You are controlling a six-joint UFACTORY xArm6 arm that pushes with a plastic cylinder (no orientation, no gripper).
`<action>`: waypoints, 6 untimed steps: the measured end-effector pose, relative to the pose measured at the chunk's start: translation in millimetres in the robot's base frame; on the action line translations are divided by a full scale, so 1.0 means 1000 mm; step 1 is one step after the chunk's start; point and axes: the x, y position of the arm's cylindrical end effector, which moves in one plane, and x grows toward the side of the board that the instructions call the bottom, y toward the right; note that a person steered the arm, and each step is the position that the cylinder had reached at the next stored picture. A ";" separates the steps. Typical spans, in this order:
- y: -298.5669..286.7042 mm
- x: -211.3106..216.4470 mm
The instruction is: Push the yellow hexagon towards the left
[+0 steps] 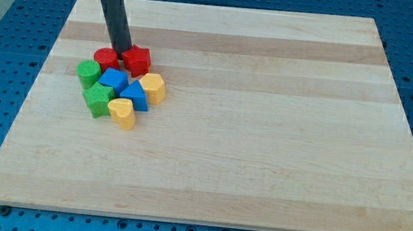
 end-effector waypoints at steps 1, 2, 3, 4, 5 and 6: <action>0.000 -0.032; 0.012 -0.084; 0.053 -0.080; 0.091 -0.009; 0.097 0.059; 0.097 0.060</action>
